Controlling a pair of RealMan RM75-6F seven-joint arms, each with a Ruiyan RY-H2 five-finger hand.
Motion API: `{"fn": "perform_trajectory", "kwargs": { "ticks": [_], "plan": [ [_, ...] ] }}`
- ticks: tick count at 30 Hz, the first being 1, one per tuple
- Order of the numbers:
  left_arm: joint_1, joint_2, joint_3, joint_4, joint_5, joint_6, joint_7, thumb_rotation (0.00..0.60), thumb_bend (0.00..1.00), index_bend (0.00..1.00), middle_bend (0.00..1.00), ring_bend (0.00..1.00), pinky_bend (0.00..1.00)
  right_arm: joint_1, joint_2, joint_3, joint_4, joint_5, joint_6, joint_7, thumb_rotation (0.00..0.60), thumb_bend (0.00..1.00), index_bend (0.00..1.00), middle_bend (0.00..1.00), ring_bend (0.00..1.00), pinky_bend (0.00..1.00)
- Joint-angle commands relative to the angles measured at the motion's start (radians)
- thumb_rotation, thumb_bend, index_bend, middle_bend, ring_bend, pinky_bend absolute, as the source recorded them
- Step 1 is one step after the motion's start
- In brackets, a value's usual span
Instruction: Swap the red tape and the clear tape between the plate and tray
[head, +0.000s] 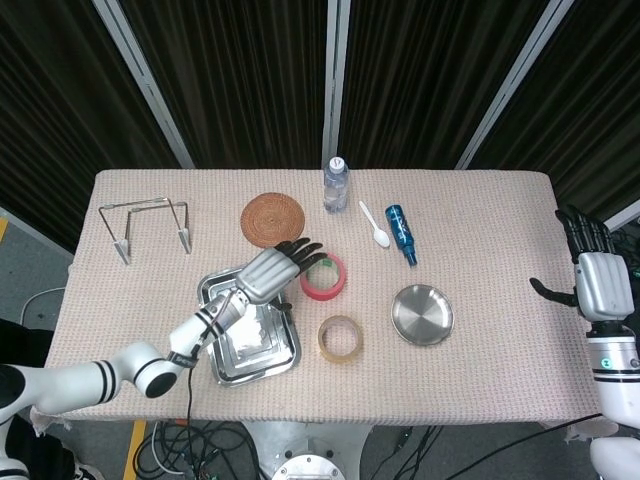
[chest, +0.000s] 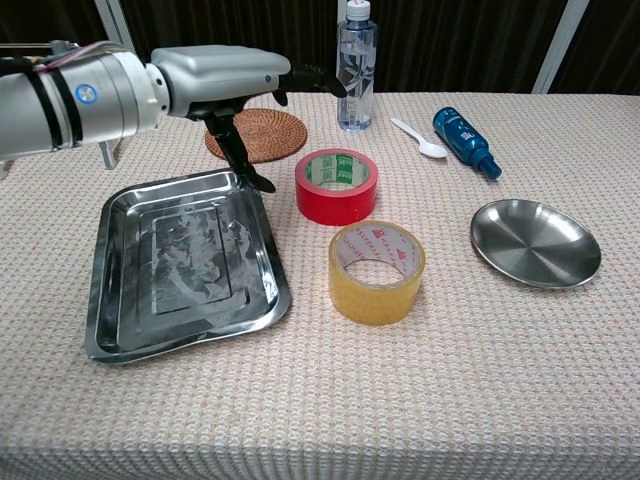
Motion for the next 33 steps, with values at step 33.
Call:
{"fn": "perform_trajectory", "kwargs": {
  "ticks": [33],
  "plan": [
    [-0.258, -0.192, 0.042, 0.43, 0.053, -0.285, -0.231, 0.6, 0.25, 0.31, 0.22, 0.15, 0.38, -0.002, -0.03, -0.003, 0.063, 0.019, -0.037, 0.033, 0.6, 0.09, 0.0, 0.0, 0.0, 0.0]
  ]
}}
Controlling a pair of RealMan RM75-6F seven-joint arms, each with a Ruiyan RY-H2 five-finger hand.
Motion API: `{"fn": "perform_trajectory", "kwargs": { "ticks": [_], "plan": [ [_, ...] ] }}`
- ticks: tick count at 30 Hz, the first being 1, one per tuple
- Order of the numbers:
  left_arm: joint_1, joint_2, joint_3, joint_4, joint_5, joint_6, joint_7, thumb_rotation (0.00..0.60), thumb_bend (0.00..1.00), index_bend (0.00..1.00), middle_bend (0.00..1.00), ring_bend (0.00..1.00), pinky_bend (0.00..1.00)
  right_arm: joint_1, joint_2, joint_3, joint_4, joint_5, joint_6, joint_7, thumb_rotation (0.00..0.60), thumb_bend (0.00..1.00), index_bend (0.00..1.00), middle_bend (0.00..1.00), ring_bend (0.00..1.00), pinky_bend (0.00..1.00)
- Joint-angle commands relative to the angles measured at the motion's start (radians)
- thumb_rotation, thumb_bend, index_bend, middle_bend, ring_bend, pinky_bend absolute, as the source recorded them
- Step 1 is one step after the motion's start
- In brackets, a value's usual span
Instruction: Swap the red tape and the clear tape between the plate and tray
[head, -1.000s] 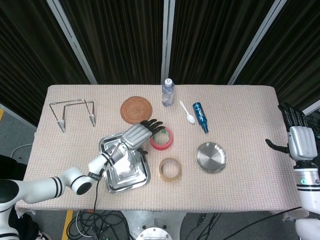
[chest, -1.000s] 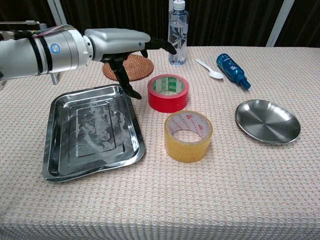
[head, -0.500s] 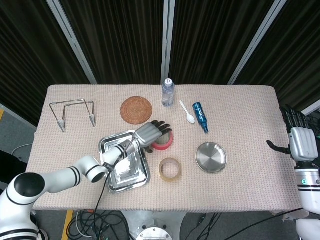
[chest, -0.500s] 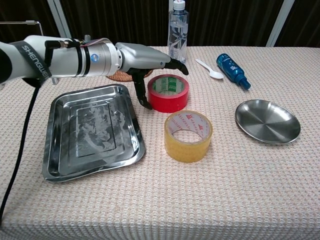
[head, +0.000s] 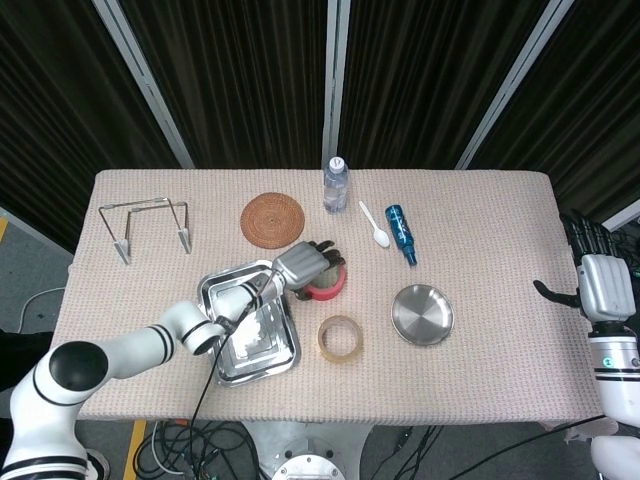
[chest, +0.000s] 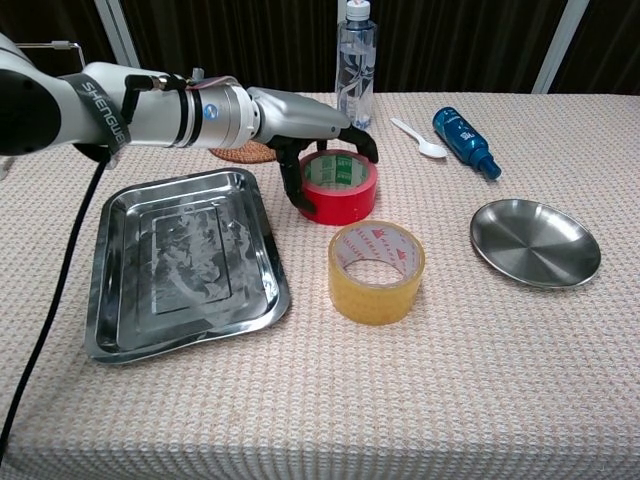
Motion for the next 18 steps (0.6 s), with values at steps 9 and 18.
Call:
{"fn": "perform_trajectory", "kwargs": {
  "ticks": [9, 18],
  "plan": [
    [0.007, -0.013, 0.007, 0.017, 0.011, 0.061, -0.004, 0.6, 0.31, 0.4, 0.37, 0.3, 0.52, 0.0, -0.002, 0.002, 0.002, 0.004, -0.004, -0.004, 0.6, 0.1, 0.0, 0.0, 0.0, 0.0],
    [0.069, 0.173, 0.008, -0.22, -0.057, 0.112, 0.113, 0.6, 0.31, 0.42, 0.4, 0.32, 0.54, -0.001, 0.005, 0.005, -0.008, 0.0, 0.003, -0.008, 0.6, 0.1, 0.0, 0.0, 0.0, 0.0]
  ]
}}
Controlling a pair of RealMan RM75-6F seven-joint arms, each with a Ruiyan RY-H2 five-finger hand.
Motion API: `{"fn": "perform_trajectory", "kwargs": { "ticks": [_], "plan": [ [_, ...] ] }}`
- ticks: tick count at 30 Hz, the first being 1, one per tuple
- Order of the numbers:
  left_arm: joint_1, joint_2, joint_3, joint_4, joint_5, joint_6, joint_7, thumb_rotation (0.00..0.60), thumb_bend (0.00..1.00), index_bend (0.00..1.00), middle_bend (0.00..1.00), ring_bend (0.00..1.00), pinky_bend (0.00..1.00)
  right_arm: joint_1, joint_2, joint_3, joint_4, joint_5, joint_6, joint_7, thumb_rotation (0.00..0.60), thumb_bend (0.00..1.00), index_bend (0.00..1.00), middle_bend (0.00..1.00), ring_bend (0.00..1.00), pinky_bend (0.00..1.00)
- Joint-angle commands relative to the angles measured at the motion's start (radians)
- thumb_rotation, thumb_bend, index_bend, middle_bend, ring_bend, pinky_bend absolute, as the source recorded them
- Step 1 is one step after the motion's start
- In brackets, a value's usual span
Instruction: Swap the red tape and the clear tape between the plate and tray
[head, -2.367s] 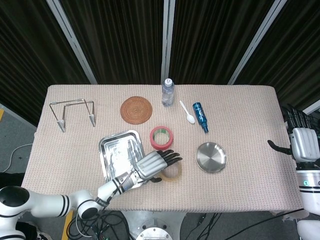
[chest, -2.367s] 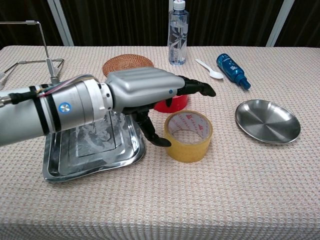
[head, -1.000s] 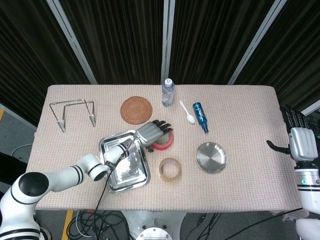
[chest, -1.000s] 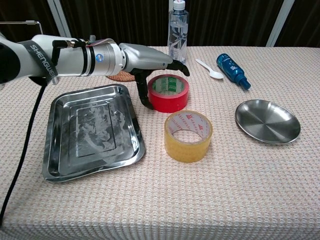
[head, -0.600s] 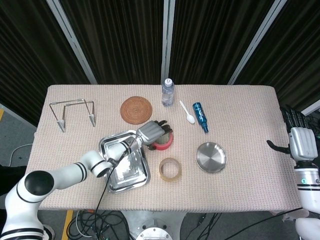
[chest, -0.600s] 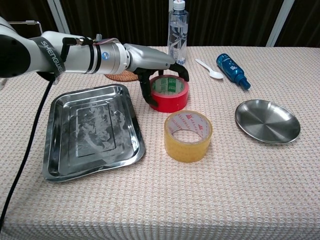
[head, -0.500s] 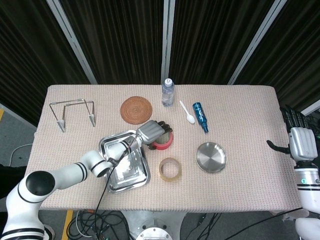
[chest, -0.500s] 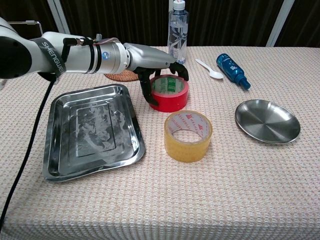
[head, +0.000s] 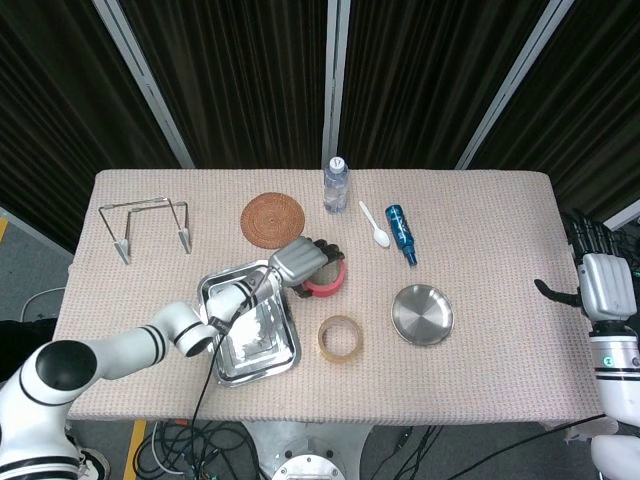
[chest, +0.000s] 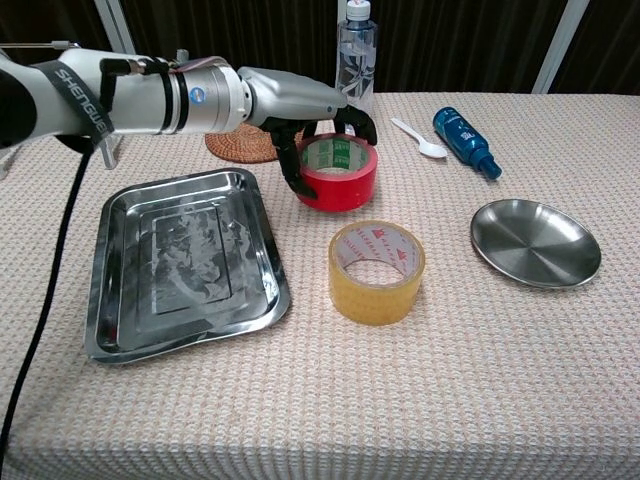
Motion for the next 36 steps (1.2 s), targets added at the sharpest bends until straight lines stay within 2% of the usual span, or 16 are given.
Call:
{"fn": "perform_trajectory", "kwargs": {
  "ticks": [1, 7, 12, 17, 21, 25, 28, 33, 36],
  "plan": [
    [0.061, 0.139, 0.01, -0.169, -0.069, 0.033, 0.095, 0.6, 0.31, 0.42, 0.4, 0.32, 0.54, 0.0, 0.002, 0.0, -0.002, -0.002, 0.0, -0.002, 0.6, 0.1, 0.0, 0.0, 0.0, 0.0],
    [0.195, 0.332, 0.07, -0.44, -0.192, 0.17, 0.271, 0.6, 0.31, 0.42, 0.4, 0.32, 0.54, 0.008, -0.002, -0.005, -0.014, -0.01, -0.008, -0.021, 0.6, 0.1, 0.0, 0.0, 0.0, 0.0],
    [0.314, 0.38, 0.143, -0.596, -0.225, 0.319, 0.364, 0.6, 0.31, 0.42, 0.4, 0.32, 0.53, 0.021, -0.013, -0.01, -0.038, -0.023, -0.012, -0.051, 0.6, 0.1, 0.0, 0.0, 0.0, 0.0],
    [0.378, 0.35, 0.173, -0.615, -0.203, 0.388, 0.375, 0.6, 0.3, 0.4, 0.37, 0.31, 0.52, 0.029, -0.02, -0.014, -0.072, -0.039, -0.004, -0.089, 0.6, 0.1, 0.0, 0.0, 0.0, 0.0],
    [0.393, 0.325, 0.178, -0.595, -0.188, 0.387, 0.367, 0.6, 0.28, 0.31, 0.32, 0.26, 0.49, 0.035, -0.018, -0.02, -0.09, -0.045, -0.01, -0.113, 0.6, 0.1, 0.0, 0.0, 0.0, 0.0],
    [0.403, 0.304, 0.18, -0.575, -0.16, 0.385, 0.356, 0.6, 0.22, 0.15, 0.14, 0.11, 0.37, 0.041, -0.019, -0.02, -0.098, -0.043, -0.018, -0.126, 0.6, 0.1, 0.0, 0.0, 0.0, 0.0],
    [0.415, 0.3, 0.178, -0.561, -0.132, 0.398, 0.342, 0.6, 0.15, 0.08, 0.01, 0.02, 0.29, 0.049, -0.019, -0.028, -0.104, -0.05, -0.034, -0.131, 0.6, 0.1, 0.0, 0.0, 0.0, 0.0],
    [0.434, 0.33, 0.178, -0.594, -0.15, 0.405, 0.364, 0.6, 0.11, 0.05, 0.0, 0.0, 0.22, 0.068, -0.013, -0.035, -0.126, -0.074, -0.051, -0.144, 0.6, 0.1, 0.0, 0.0, 0.0, 0.0],
    [0.459, 0.353, 0.183, -0.62, -0.148, 0.432, 0.367, 0.6, 0.11, 0.05, 0.0, 0.0, 0.21, 0.08, -0.007, -0.035, -0.148, -0.084, -0.058, -0.152, 0.6, 0.09, 0.0, 0.0, 0.0, 0.0]
  ]
}}
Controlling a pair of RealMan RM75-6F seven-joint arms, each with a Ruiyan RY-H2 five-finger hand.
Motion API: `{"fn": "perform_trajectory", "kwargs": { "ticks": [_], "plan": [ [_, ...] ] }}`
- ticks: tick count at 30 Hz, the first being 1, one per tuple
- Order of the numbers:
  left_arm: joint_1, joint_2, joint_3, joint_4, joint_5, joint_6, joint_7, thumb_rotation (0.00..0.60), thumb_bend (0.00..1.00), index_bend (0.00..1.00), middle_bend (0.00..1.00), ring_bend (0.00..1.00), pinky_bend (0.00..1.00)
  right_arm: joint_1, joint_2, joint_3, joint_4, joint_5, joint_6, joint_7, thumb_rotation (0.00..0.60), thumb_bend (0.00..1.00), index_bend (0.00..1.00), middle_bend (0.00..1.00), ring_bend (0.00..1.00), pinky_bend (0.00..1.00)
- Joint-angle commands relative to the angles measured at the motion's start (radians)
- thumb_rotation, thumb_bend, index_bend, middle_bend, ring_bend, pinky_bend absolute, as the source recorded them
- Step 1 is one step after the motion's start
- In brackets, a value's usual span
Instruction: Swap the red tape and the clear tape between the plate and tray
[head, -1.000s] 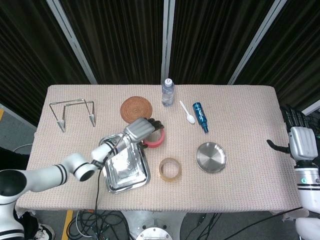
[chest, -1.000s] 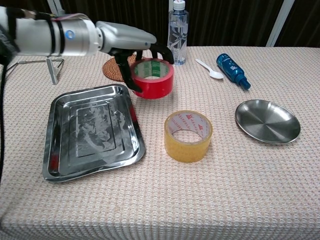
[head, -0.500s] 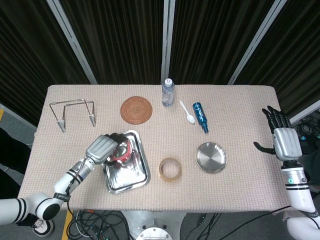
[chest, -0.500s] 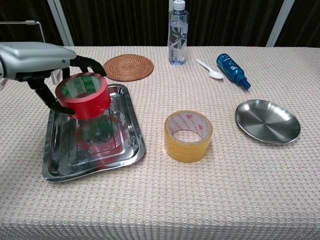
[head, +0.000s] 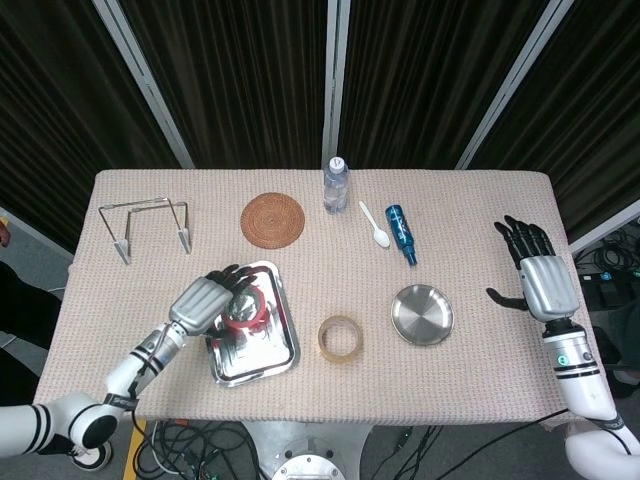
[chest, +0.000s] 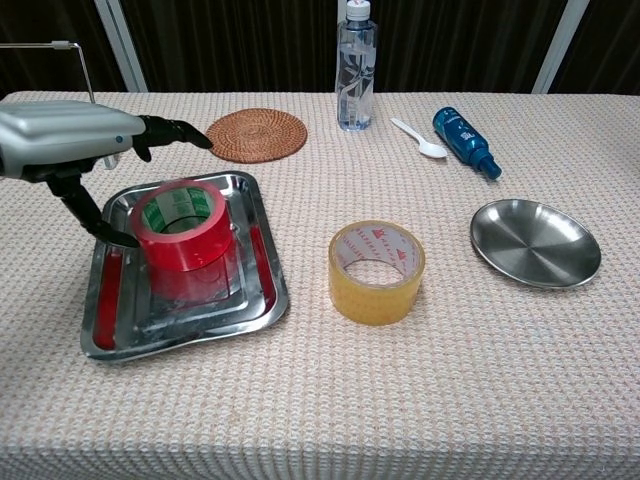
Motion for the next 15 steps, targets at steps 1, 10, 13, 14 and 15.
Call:
{"fn": "perform_trajectory", "kwargs": {
  "ticks": [1, 10, 13, 14, 15],
  "plan": [
    [0.029, 0.029, 0.006, -0.029, 0.002, 0.031, 0.006, 0.6, 0.11, 0.05, 0.0, 0.0, 0.21, 0.013, 0.007, 0.0, -0.021, -0.009, -0.01, -0.011, 0.6, 0.09, 0.0, 0.0, 0.0, 0.0],
    [0.267, 0.122, 0.072, -0.057, 0.055, 0.341, -0.007, 0.6, 0.11, 0.05, 0.0, 0.0, 0.2, 0.13, 0.039, -0.037, -0.193, -0.079, -0.194, -0.066, 0.6, 0.09, 0.0, 0.0, 0.0, 0.0],
    [0.36, 0.125, 0.102, -0.034, 0.091, 0.441, -0.065, 0.6, 0.11, 0.05, 0.0, 0.0, 0.2, 0.188, 0.036, -0.051, -0.256, -0.073, -0.301, -0.064, 0.6, 0.08, 0.0, 0.0, 0.0, 0.0],
    [0.386, 0.123, 0.112, -0.023, 0.104, 0.466, -0.078, 0.6, 0.11, 0.05, 0.0, 0.0, 0.2, 0.205, 0.035, -0.053, -0.271, -0.071, -0.331, -0.06, 0.6, 0.07, 0.0, 0.0, 0.0, 0.0],
    [0.415, 0.12, 0.125, -0.01, 0.118, 0.492, -0.087, 0.6, 0.11, 0.05, 0.0, 0.0, 0.2, 0.225, 0.029, -0.055, -0.283, -0.068, -0.363, -0.062, 0.6, 0.07, 0.0, 0.0, 0.0, 0.0]
  ]
}}
